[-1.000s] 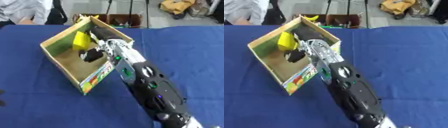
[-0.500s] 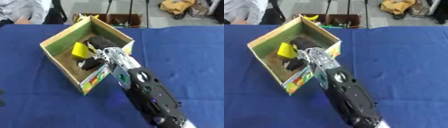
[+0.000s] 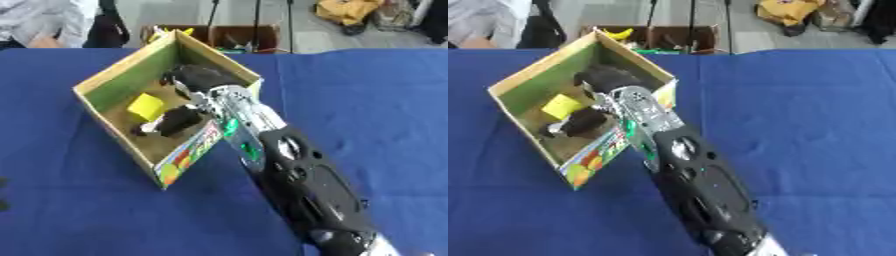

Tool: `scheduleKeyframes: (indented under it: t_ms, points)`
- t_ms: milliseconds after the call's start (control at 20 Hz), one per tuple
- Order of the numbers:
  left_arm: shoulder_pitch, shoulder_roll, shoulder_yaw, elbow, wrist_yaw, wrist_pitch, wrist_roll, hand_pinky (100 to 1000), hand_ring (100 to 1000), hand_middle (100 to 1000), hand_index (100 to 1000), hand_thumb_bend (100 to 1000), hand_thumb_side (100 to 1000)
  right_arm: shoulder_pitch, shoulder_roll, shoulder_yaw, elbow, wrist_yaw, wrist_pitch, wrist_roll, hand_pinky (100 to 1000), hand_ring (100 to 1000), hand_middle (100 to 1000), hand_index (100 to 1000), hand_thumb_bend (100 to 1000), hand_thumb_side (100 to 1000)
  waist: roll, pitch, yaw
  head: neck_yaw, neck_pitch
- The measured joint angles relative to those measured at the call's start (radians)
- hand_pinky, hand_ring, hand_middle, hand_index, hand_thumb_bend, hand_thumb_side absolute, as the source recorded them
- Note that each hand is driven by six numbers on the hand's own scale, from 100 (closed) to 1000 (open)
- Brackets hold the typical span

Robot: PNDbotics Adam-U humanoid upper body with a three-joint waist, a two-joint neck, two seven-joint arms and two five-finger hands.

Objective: Pick up objects on the table and place them in the box.

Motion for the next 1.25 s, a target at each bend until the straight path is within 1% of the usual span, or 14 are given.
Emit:
scheduleKeyframes:
  t_ms: [50,100,150,200,300,400,600,650,700,750,800,1000,1100,1250]
  points:
    - [0.001,0.0,0.0,0.0,0.0,0.0,0.001,403,596,606,862,100,958,-0.006,-0.013,0.0,-0.02,-0.008,-0.008,-0.012,837,893,804,893,650,724,0.0,-0.001,-0.004,0.0,0.001]
    - [0.002,0.0,0.0,0.0,0.0,-0.001,0.001,403,596,606,862,100,958,-0.009,-0.028,0.0,-0.041,-0.018,-0.018,-0.024,837,891,800,889,596,751,0.001,-0.002,-0.007,0.001,0.003]
    - [0.002,0.0,0.0,0.0,0.0,-0.002,0.002,403,596,606,862,100,958,-0.009,-0.045,0.0,-0.063,-0.03,-0.03,-0.037,838,891,796,887,644,721,0.003,-0.002,-0.01,0.003,0.004]
    - [0.002,0.0,0.001,0.0,0.0,-0.002,0.003,403,596,606,862,100,958,-0.008,-0.062,-0.003,-0.085,-0.041,-0.042,-0.051,840,891,794,884,638,717,0.006,-0.002,-0.014,0.006,0.007]
    - [0.003,0.0,0.003,0.0,0.0,-0.003,0.005,403,596,606,861,100,948,0.003,-0.096,-0.016,-0.13,-0.066,-0.065,-0.078,841,888,783,873,573,745,0.013,-0.004,-0.019,0.011,0.008]
    - [0.004,0.0,0.006,0.0,0.0,-0.005,0.007,403,596,606,861,100,959,0.021,-0.124,-0.03,-0.174,-0.094,-0.089,-0.105,838,875,768,865,557,655,0.018,-0.004,-0.028,0.017,0.008]
    - [0.005,-0.001,0.006,0.0,0.0,-0.007,0.011,403,596,606,861,100,959,0.069,-0.169,-0.064,-0.268,-0.151,-0.12,-0.162,830,861,751,849,505,626,0.035,-0.005,-0.051,0.029,0.009]
    - [0.006,-0.002,0.007,0.0,0.0,-0.008,0.013,403,596,606,861,100,959,0.084,-0.18,-0.074,-0.291,-0.165,-0.123,-0.177,828,857,739,836,380,645,0.039,-0.005,-0.056,0.033,0.009]
    - [0.006,-0.005,0.008,0.0,0.0,-0.009,0.014,403,596,606,861,100,959,0.098,-0.192,-0.082,-0.314,-0.178,-0.124,-0.191,828,855,734,832,324,655,0.043,-0.005,-0.061,0.036,0.009]
    - [0.006,-0.007,0.009,0.0,0.0,-0.01,0.015,403,596,606,861,100,959,0.117,-0.204,-0.088,-0.348,-0.2,-0.12,-0.21,828,855,730,835,155,720,0.047,-0.005,-0.066,0.04,0.009]
    - [0.007,-0.008,0.01,0.0,0.0,-0.011,0.017,403,596,606,861,100,959,0.151,-0.223,-0.086,-0.413,-0.247,-0.103,-0.234,822,851,727,834,100,769,0.048,-0.005,-0.071,0.045,0.009]
    - [0.007,-0.008,0.012,0.0,-0.001,-0.012,0.022,403,596,607,861,100,959,0.287,-0.354,-0.053,-0.751,-0.585,0.051,-0.316,819,846,725,831,100,809,0.053,-0.005,-0.086,0.064,0.009]
    - [0.007,-0.008,0.013,0.0,-0.001,-0.013,0.022,403,596,607,861,100,959,0.323,-0.395,-0.052,-0.845,-0.712,0.096,-0.362,811,838,719,825,100,791,0.057,-0.006,-0.089,0.07,0.01]
    - [0.007,-0.008,0.014,0.0,-0.001,-0.014,0.025,404,596,607,861,100,959,0.374,-0.412,-0.066,-0.898,-0.824,0.097,-0.446,789,792,660,778,100,682,0.059,-0.013,-0.093,0.076,0.011]
